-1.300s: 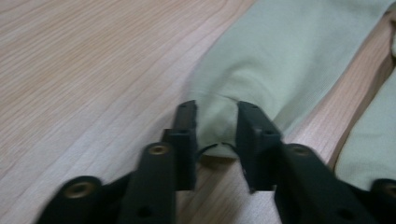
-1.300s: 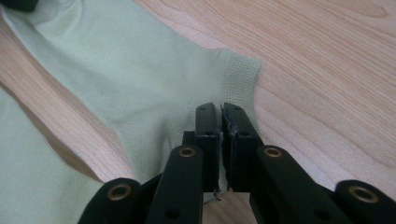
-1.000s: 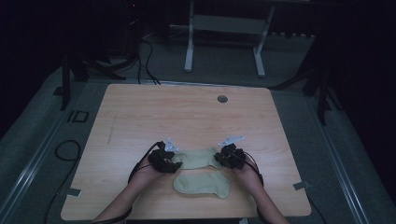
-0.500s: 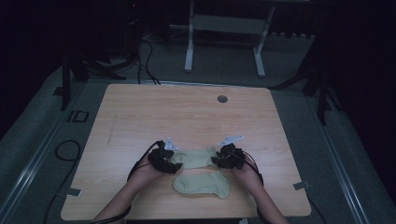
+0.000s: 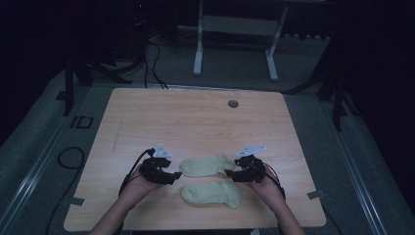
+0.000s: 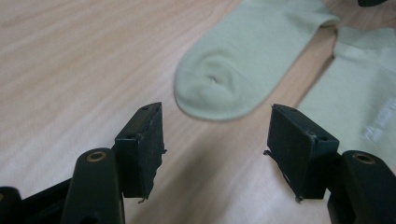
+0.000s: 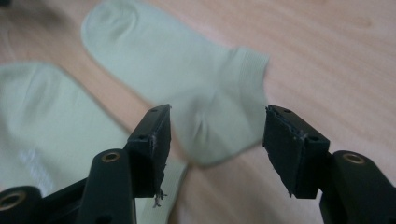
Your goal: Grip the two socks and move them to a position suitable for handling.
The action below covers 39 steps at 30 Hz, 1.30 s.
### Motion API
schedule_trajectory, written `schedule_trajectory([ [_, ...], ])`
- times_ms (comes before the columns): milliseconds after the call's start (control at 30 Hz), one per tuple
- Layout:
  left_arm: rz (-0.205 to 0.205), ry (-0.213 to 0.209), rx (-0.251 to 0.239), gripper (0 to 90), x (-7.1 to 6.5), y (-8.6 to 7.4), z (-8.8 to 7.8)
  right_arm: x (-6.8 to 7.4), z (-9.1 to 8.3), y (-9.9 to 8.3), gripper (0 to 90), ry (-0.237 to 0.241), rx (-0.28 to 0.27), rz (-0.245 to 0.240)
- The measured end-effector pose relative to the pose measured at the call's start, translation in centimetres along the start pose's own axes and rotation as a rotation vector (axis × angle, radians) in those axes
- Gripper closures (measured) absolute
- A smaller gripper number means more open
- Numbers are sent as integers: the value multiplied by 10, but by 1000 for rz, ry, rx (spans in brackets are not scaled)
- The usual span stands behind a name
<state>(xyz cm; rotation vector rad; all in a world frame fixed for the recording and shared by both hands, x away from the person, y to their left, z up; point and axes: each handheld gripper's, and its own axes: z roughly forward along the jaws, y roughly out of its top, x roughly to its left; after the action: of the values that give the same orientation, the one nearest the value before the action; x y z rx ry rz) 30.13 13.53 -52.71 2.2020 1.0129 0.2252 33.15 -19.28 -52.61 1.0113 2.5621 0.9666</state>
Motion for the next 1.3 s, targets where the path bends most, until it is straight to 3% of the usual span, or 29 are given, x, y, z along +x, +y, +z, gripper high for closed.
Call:
schedule_trajectory([
  [67, -2, -10, 9, 363, -5, -5, -2, 3, -3, -7, 404, -15, 12, -4],
  [233, -42, -67, 10, 366, -18, -16, -1, 11, -8, -25, 515, -10, 34, -19],
  [300, -42, -69, 14, 392, -20, -17, 0, 13, -9, -28, 539, -15, 36, -26],
  [367, -21, -82, 48, 393, -28, -21, 6, 17, -14, -36, 585, -25, 40, -29],
  [667, -6, -105, 66, 456, -41, -22, 15, 24, -17, -54, 632, 3, 58, 19],
  [833, 8, -104, 75, 517, -44, -22, 22, 28, -16, -57, 710, -17, 74, 5],
  [967, 54, -84, 86, 518, -48, -23, 26, 34, -16, -59, 781, -37, 67, -20],
  [1133, 112, -48, 94, 638, -56, -22, 27, 38, -15, -58, 807, -51, 71, -46],
  [1167, 118, -55, 94, 730, -57, -22, 27, 38, -15, -59, 817, -51, 68, -45],
  [1300, 112, -64, 89, 867, -59, -22, 28, 40, -16, -59, 831, -57, 68, -52],
])
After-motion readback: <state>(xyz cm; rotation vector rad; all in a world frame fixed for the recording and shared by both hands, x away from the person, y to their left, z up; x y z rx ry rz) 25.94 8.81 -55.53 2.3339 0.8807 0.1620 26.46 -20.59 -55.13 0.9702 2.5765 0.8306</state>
